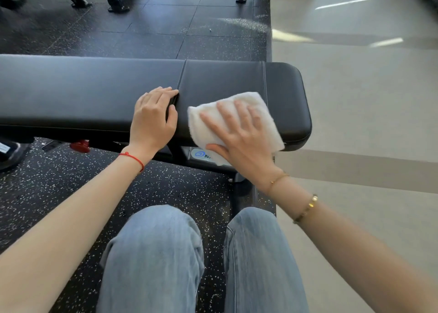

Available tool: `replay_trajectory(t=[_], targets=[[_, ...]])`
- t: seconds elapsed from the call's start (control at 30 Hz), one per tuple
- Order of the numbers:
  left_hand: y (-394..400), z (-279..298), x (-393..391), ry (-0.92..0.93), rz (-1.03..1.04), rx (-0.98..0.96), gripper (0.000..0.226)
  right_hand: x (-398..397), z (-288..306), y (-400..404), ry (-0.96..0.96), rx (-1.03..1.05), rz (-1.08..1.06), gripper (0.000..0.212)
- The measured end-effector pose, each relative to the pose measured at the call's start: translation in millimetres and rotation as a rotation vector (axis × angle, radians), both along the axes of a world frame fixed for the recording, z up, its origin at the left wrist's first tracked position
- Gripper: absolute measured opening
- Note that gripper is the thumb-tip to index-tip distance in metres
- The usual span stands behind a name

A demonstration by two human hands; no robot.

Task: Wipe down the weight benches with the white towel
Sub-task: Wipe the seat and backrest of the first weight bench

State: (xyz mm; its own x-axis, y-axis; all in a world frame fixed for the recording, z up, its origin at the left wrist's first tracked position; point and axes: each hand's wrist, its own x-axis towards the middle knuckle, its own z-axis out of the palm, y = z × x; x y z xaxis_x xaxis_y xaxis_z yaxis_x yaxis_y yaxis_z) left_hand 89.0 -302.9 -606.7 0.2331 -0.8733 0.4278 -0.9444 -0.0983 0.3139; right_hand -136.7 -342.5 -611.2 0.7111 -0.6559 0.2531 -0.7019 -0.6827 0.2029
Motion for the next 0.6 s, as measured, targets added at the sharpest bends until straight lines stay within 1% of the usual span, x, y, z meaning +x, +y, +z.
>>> replay_trajectory(t=[0.1, 0.23, 0.33, 0.43, 0.6], targets=[[1.0, -0.9, 1.5, -0.005, -0.006, 0.0, 0.041, 1.8, -4.4, 1.3, -0.009, -0.042, 0.01, 0.068], [1.3, -0.8, 2.3, -0.005, -0.015, -0.006, 0.042, -50.2, -13.7, -7.6, -0.1, -0.146, -0.051, 0.063], [0.7, -0.9, 0.9, -0.014, -0.005, -0.01, 0.043, -65.3, -15.8, -10.5, -0.149, -0.14, -0.078, 0.06], [-1.9, -2.0, -0.5, -0.045, 0.012, -0.007, 0.042, -43.5, -15.4, -6.9, -0.148, -0.108, -0.079, 0.059], [-3.3, -2.3, -0.5, -0.061, 0.018, 0.008, 0.043, 16.5, -16.1, 6.5, -0.095, -0.119, -0.008, 0.064]])
